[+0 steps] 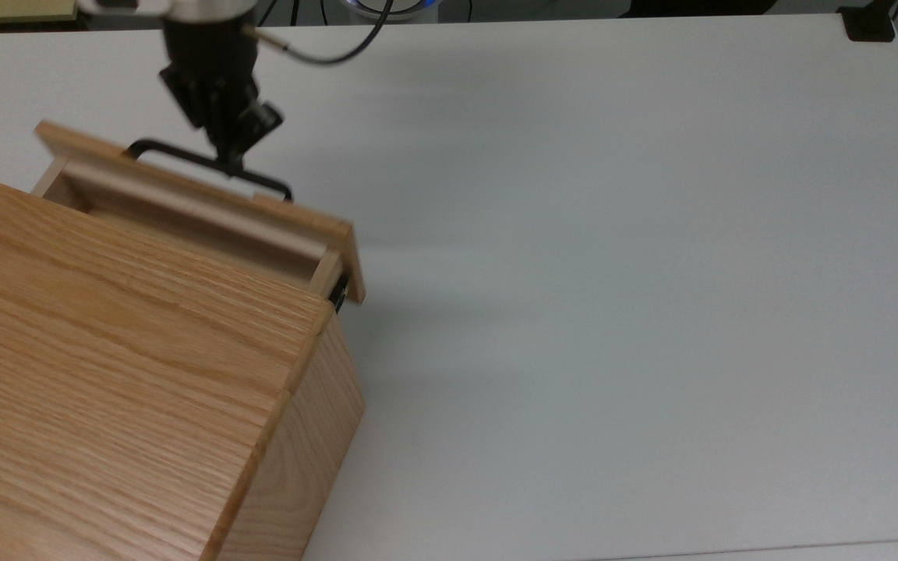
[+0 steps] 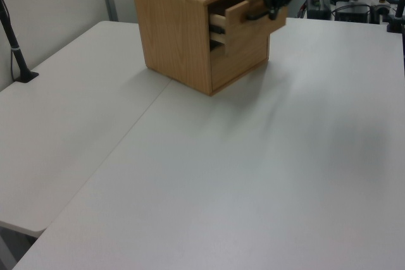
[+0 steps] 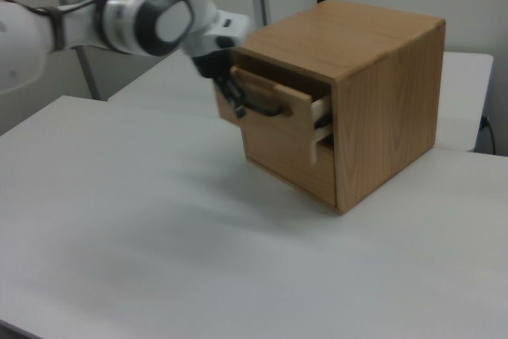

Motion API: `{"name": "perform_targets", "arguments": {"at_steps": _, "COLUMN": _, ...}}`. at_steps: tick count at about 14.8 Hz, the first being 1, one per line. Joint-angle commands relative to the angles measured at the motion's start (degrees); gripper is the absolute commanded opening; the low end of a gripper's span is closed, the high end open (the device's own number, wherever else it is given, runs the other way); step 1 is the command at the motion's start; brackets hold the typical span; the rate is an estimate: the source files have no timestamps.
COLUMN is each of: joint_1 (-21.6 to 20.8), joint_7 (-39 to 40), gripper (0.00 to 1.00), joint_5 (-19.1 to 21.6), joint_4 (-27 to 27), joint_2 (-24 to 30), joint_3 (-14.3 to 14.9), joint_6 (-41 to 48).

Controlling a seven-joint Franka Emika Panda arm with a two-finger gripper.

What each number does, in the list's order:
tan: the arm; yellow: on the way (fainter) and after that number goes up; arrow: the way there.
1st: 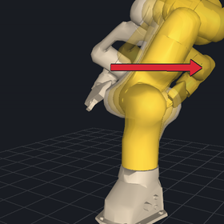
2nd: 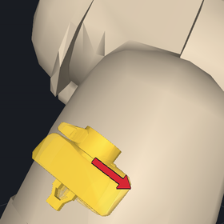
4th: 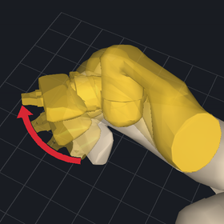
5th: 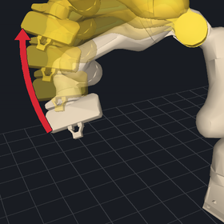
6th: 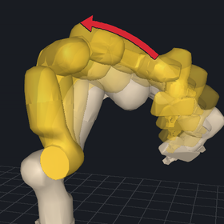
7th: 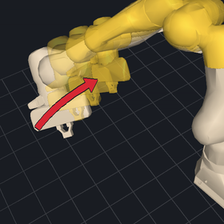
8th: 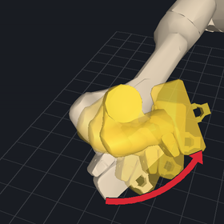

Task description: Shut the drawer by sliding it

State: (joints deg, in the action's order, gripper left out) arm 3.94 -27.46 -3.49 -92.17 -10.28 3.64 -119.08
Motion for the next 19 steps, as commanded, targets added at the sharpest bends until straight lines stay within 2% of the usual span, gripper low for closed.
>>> {"name": "perform_targets", "arguments": {"at_steps": 1, "joint_1": 1.42, "joint_7": -3.45, "gripper": 0.00, "joint_5": 0.06, "joint_4": 11.74, "joint_2": -10.36, "joint_3": 0.49, "joint_6": -6.99}}
{"name": "perform_targets", "arguments": {"at_steps": 3, "joint_1": 2.47, "joint_7": -7.42, "gripper": 0.00, "joint_5": -0.02, "joint_4": 11.75, "joint_2": -10.63, "joint_3": 0.49, "joint_6": -12.30}}
{"name": "perform_targets", "arguments": {"at_steps": 7, "joint_1": 3.09, "joint_7": -7.08, "gripper": 0.00, "joint_5": -1.42, "joint_4": 11.13, "joint_2": -9.85, "joint_3": 0.40, "joint_6": -12.14}}
{"name": "perform_targets", "arguments": {"at_steps": 9, "joint_1": 3.27, "joint_7": -1.92, "gripper": 0.00, "joint_5": -2.31, "joint_4": 7.63, "joint_2": -6.08, "joint_3": -0.03, "joint_6": -7.34}}
{"name": "perform_targets", "arguments": {"at_steps": 12, "joint_1": 2.83, "joint_7": 7.13, "gripper": 0.05, "joint_5": -1.87, "joint_4": 6.83, "joint_2": -0.81, "joint_3": -0.47, "joint_6": 8.19}}
{"name": "perform_targets", "arguments": {"at_steps": 13, "joint_1": 2.65, "joint_7": 9.25, "gripper": 0.17, "joint_5": -1.61, "joint_4": 6.74, "joint_2": 1.12, "joint_3": -0.47, "joint_6": 12.77}}
{"name": "perform_targets", "arguments": {"at_steps": 14, "joint_1": 2.30, "joint_7": 10.49, "gripper": 0.46, "joint_5": -1.52, "joint_4": 6.65, "joint_2": 2.88, "joint_3": -0.47, "joint_6": 16.39}}
{"name": "perform_targets", "arguments": {"at_steps": 15, "joint_1": 1.43, "joint_7": 10.50, "gripper": 0.69, "joint_5": -1.43, "joint_4": 6.65, "joint_2": 4.21, "joint_3": -0.56, "joint_6": 19.47}}
{"name": "perform_targets", "arguments": {"at_steps": 16, "joint_1": 0.38, "joint_7": 10.50, "gripper": 0.77, "joint_5": -1.34, "joint_4": 6.65, "joint_2": 5.52, "joint_3": -0.56, "joint_6": 21.76}}
{"name": "perform_targets", "arguments": {"at_steps": 17, "joint_1": -0.24, "joint_7": 10.50, "gripper": 0.91, "joint_5": -1.26, "joint_4": 6.13, "joint_2": 6.84, "joint_3": -0.56, "joint_6": 23.61}}
{"name": "perform_targets", "arguments": {"at_steps": 18, "joint_1": -1.12, "joint_7": 10.58, "gripper": 1.00, "joint_5": -1.25, "joint_4": 5.08, "joint_2": 8.34, "joint_3": -0.56, "joint_6": 25.02}}
{"name": "perform_targets", "arguments": {"at_steps": 19, "joint_1": -3.48, "joint_7": 10.59, "gripper": 1.00, "joint_5": -1.17, "joint_4": 3.41, "joint_2": 10.53, "joint_3": -0.56, "joint_6": 26.60}}
